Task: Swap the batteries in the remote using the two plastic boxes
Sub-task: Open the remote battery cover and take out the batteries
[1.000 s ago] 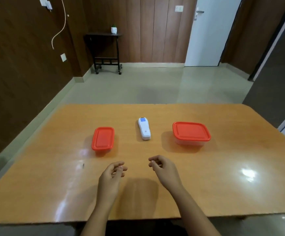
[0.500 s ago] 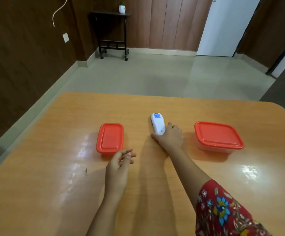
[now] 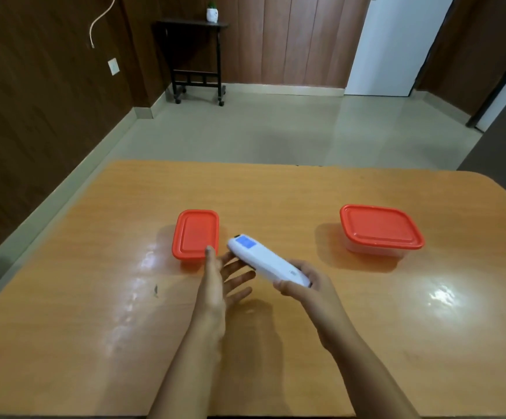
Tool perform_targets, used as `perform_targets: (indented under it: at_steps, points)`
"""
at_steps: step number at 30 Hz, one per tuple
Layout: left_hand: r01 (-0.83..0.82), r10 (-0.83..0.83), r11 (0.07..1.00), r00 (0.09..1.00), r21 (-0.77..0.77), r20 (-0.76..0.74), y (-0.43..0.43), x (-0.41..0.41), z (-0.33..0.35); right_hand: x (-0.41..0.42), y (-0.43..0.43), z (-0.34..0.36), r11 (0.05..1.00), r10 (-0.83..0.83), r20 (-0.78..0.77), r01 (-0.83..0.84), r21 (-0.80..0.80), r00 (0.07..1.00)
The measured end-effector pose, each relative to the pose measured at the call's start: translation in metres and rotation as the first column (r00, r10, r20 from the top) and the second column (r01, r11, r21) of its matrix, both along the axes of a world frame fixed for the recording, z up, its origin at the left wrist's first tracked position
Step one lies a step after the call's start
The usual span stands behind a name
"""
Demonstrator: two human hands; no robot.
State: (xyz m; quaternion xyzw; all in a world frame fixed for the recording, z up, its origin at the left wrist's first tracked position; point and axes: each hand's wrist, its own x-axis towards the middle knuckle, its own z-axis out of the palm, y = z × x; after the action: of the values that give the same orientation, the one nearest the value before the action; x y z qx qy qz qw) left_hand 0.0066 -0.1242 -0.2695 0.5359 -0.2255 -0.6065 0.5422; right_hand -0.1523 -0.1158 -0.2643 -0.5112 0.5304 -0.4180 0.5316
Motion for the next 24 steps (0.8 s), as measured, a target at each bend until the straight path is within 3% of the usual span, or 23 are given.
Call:
perform_targets:
  at_steps: [2, 4, 6, 8, 9, 10, 15, 19, 24]
  points:
    - [-0.022, 0.026, 0.999, 0.995, 0.042, -0.099, 0.002, 0.001, 0.001, -0.004, 0.015, -0.006, 0.999, 0.015, -0.009, -0.015, 0.037, 1.0]
    - [-0.037, 0.038, 0.999, 0.998, 0.034, -0.046, 0.005, 0.001, -0.002, -0.008, 0.019, -0.011, 0.998, 0.025, 0.048, -0.027, 0.048, 0.999]
    - [-0.055, 0.056, 0.998, 0.998, 0.019, -0.017, 0.007, -0.001, -0.004, -0.011, 0.014, -0.016, 0.992, -0.078, 0.26, 0.047, 0.121, 0.962]
    - [-0.07, 0.072, 0.997, 0.992, 0.015, -0.107, 0.01, -0.007, -0.004, -0.009, 0.006, -0.022, 0.953, -0.255, 0.562, 0.106, 0.284, 0.787]
    - [-0.071, 0.072, 0.997, 0.987, 0.012, -0.146, 0.013, -0.012, -0.003, -0.006, 0.003, -0.024, 0.929, -0.316, 0.632, 0.095, 0.358, 0.707]
    - [-0.063, 0.063, 0.998, 0.988, 0.006, -0.143, 0.016, -0.017, -0.004, -0.001, 0.001, -0.025, 0.907, -0.34, 0.641, 0.061, 0.416, 0.688]
    - [0.077, -0.078, 0.997, 0.994, 0.014, 0.071, 0.027, -0.023, -0.011, 0.013, 0.002, -0.026, 0.867, -0.316, 0.527, 0.014, 0.498, 0.789]
    - [0.012, 0.0, 0.999, 0.935, -0.033, 0.354, 0.019, -0.011, -0.018, 0.008, 0.002, -0.016, 0.89, -0.094, 0.419, -0.112, 0.441, 0.903]
    - [0.106, -0.093, 0.994, 0.959, -0.033, 0.267, 0.016, -0.009, -0.013, 0.004, 0.005, -0.012, 0.882, 0.18, 0.251, -0.269, 0.387, 0.951]
